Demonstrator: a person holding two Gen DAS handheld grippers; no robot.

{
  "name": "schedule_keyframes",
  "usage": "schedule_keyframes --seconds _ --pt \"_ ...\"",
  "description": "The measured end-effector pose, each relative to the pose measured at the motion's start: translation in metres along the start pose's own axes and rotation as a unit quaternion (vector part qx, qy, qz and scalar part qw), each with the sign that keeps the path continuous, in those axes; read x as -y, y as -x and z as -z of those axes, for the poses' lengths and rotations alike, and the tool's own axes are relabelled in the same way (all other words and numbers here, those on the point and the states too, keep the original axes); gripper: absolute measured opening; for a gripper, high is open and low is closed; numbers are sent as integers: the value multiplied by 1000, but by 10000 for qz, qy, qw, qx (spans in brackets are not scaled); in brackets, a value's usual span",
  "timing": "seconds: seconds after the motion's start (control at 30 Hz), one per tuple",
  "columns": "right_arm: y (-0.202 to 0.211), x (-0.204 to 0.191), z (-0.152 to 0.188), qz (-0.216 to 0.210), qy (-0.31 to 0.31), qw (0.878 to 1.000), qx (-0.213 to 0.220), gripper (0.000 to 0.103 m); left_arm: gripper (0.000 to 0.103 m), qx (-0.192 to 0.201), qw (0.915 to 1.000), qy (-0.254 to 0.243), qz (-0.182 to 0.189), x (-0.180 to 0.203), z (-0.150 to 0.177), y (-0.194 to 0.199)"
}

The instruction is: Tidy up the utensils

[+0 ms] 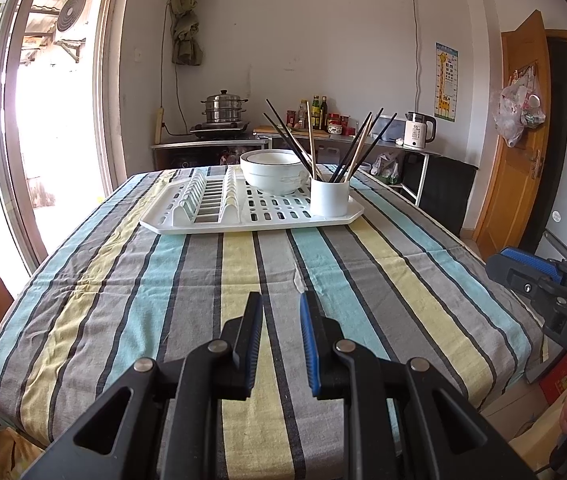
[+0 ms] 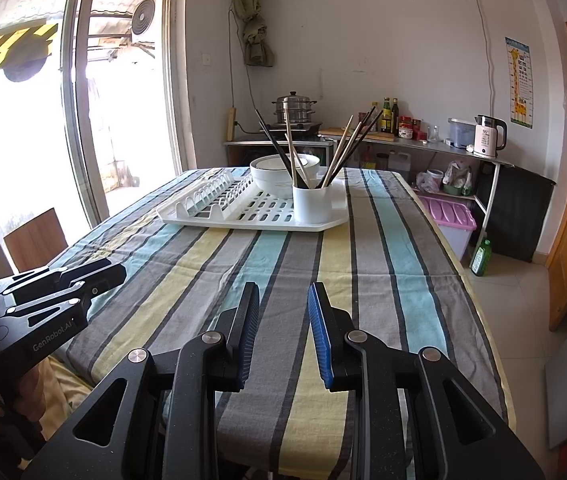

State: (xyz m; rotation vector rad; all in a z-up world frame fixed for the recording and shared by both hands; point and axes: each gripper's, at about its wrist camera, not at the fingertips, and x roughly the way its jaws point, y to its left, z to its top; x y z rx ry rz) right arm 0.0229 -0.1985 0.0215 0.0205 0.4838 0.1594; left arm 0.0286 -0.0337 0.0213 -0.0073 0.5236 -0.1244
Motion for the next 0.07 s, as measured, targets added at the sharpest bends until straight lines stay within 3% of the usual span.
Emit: schedule_keyframes --seconds 0.07 --pt "0 0 0 7 2 10000 1 26 20 3 10000 3 -8 0 0 0"
